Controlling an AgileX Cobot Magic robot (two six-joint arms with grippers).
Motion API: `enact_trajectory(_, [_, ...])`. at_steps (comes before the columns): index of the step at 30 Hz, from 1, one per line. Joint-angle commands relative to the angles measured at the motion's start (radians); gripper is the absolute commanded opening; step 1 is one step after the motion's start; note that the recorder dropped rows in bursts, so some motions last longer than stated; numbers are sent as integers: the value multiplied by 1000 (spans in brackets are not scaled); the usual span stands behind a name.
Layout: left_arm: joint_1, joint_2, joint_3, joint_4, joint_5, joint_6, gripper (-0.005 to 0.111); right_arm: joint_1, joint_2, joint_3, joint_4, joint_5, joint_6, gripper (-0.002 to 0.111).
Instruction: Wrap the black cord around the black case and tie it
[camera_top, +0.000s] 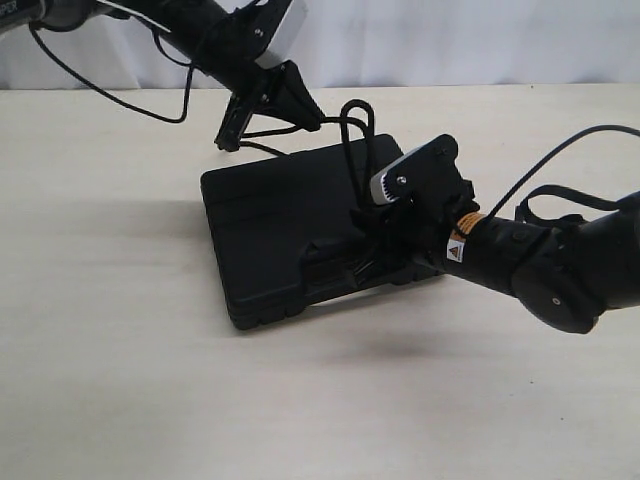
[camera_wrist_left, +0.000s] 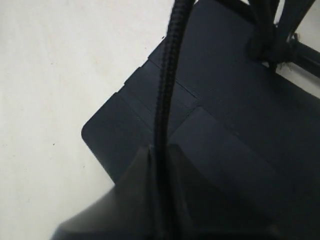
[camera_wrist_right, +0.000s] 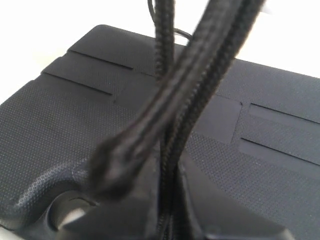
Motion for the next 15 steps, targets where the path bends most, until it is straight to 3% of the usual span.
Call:
enact_trajectory(1, [-17,0,0,-24,7,-8,0,1,-10,-6,43,-3,-4,4])
enact_trajectory(5, [-25,0,0,-28,7,-8,0,1,-10,-6,56,8,-4,8])
enact_trajectory(15, [-42,0,0,-102,7,-17,0,1,-10,-6,174,26,-4,42])
